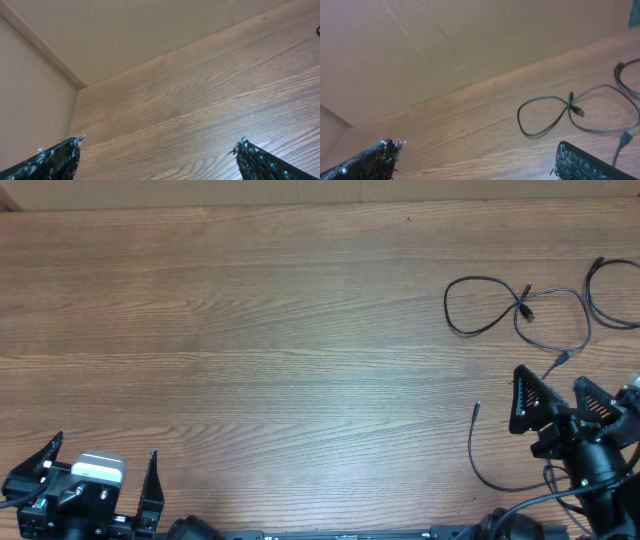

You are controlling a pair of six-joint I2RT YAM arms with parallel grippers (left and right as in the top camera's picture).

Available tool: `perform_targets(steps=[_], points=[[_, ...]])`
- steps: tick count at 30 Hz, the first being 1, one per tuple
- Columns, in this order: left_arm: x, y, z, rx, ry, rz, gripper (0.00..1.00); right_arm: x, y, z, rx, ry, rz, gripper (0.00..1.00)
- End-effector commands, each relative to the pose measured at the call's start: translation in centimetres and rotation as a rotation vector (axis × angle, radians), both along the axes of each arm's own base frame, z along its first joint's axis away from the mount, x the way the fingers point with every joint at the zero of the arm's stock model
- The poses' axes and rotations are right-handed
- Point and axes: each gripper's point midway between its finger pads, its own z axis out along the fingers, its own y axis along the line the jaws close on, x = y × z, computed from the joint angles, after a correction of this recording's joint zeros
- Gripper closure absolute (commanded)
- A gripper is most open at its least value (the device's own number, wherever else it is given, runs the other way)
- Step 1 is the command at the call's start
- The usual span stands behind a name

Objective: Untangle cables

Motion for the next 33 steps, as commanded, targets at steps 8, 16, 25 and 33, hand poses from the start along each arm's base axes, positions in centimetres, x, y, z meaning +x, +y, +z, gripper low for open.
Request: perform_targets(steps=[8, 16, 25, 33], points=[[0.0, 0.2, 0.1, 0.023, -0.006, 0.003, 0.01, 1.2, -1.6, -0.4, -0.081, -0.126, -0.075, 0.0], [0.0, 0.3, 0.1, 0.022, -0.006, 0.003, 0.0, 2.8, -0.7, -1.7, -0.129, -0.356, -0.057, 0.0], [0.0, 0.3, 0.1, 0.022, -0.006, 0.003, 0.0, 4.8, 0.3, -9.3, -0.11, -0.407, -0.023, 0.0], [0.0, 0.3, 0.1, 0.023, -0.006, 0.003, 0.01, 5.0, -0.9, -13.1, -0.115, -0.435, -0.094, 0.0]])
